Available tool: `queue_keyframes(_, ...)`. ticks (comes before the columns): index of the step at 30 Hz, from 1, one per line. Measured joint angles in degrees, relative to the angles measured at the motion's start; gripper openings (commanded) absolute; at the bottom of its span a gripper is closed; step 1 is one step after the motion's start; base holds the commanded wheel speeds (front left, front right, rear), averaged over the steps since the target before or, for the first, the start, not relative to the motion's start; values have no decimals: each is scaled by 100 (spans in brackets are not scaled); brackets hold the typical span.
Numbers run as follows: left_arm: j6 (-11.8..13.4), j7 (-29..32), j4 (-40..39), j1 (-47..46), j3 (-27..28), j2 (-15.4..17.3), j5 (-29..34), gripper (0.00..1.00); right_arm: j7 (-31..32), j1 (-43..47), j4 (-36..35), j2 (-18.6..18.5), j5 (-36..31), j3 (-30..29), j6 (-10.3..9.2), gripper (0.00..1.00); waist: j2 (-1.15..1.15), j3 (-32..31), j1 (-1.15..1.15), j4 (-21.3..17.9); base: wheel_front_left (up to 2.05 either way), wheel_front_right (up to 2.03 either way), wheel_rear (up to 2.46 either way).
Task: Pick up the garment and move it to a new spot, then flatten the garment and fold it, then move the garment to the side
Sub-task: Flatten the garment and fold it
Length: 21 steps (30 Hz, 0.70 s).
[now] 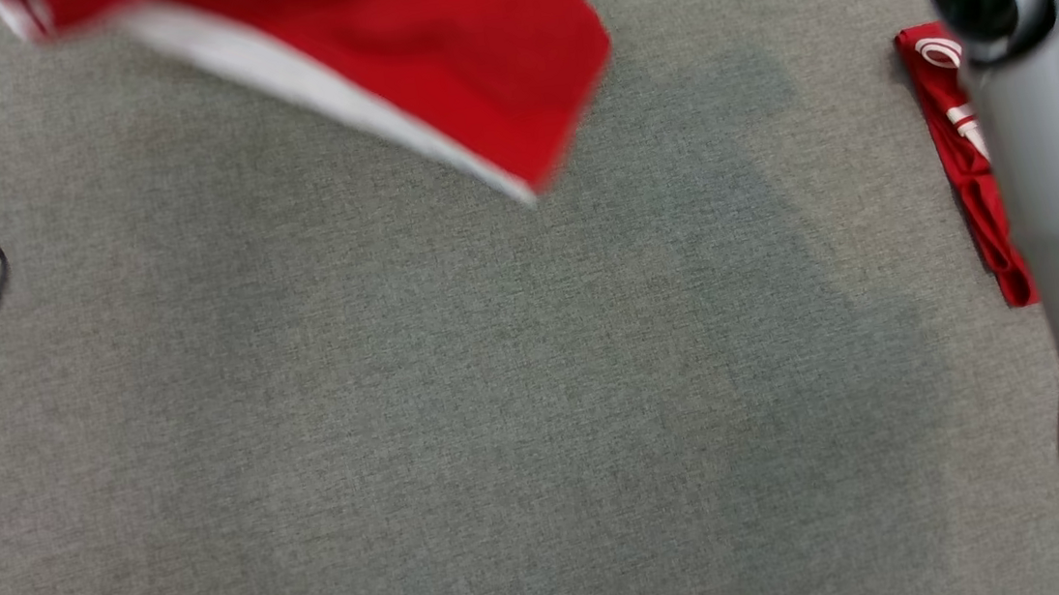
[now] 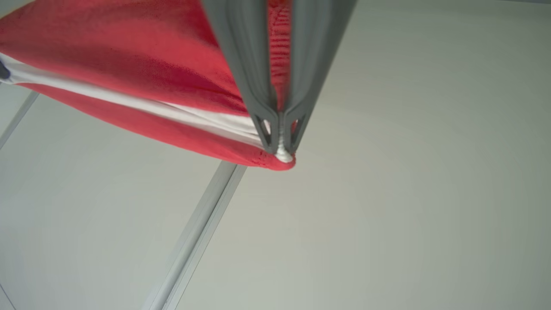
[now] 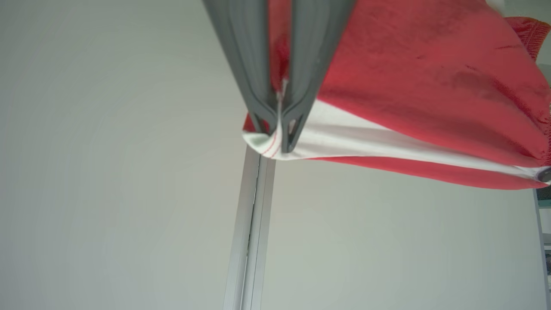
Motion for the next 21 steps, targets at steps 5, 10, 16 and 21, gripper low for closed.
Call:
queue_keyframes(5,-81,-567,305,-683,23,-73,224,0,-984,-818,602,-146,-265,270,3,0,0,-9,-1,-17,0,0,0)
queue_keyframes(10,-461,-761,557,-567,-186,-182,223,0,-1094,-797,1023,-314,-190,577,2,0,0,-90,-3,21,0,0,0)
queue_keyframes(16,-654,-849,922,654,-614,-320,140,0,-308,519,1546,-655,767,1506,0,0,0,-281,-3,123,0,0,0)
queue_keyframes(21,-754,-267,1063,2121,-1069,-315,-372,0,485,1838,1345,-1093,1900,1908,1,0,0,-580,-3,155,0,0,0)
